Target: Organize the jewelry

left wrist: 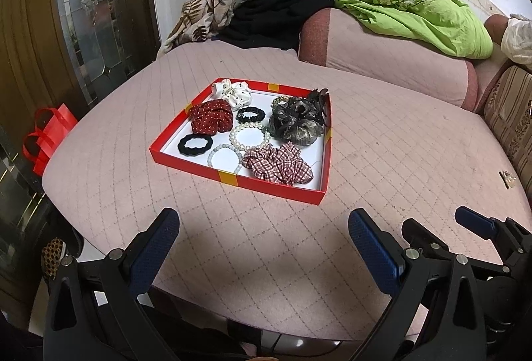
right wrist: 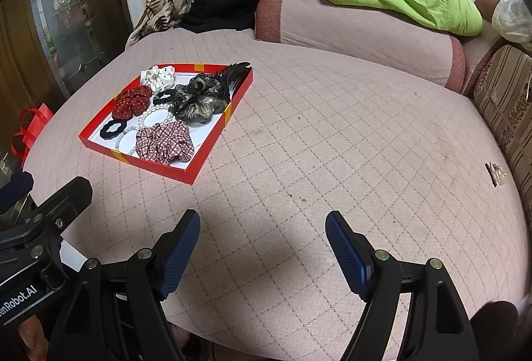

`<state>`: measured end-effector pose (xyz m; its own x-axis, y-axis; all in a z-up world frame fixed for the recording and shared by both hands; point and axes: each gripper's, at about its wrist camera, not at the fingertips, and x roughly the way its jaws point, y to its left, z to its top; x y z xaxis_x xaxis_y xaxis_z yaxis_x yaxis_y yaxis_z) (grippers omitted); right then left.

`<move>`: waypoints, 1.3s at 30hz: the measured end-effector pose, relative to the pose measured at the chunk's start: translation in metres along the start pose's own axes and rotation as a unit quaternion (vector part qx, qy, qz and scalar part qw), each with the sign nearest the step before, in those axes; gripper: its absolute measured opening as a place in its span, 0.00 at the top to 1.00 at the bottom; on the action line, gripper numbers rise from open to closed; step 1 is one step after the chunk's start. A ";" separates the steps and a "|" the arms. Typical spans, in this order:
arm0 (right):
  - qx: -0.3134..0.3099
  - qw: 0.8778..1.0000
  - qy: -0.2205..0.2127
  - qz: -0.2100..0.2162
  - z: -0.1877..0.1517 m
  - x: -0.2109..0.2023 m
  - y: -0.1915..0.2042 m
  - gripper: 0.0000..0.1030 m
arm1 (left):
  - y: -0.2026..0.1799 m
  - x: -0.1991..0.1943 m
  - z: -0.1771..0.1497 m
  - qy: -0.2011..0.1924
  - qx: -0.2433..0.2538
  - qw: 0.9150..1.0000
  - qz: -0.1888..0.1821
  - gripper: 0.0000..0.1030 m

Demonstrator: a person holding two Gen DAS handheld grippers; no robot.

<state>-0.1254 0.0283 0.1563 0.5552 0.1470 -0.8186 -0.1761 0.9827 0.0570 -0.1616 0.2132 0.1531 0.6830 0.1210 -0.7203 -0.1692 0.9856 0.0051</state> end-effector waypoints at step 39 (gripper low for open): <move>-0.007 1.000 -0.005 0.004 -0.003 -0.006 0.008 0.17 | 0.000 -0.003 -0.003 0.006 -0.004 1.000 -0.020 0.02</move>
<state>-0.1324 0.0348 0.1595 0.5621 0.1563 -0.8122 -0.1913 0.9799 0.0561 -0.1653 0.2122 0.1532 0.6809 0.0796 -0.7280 -0.1477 0.9886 -0.0300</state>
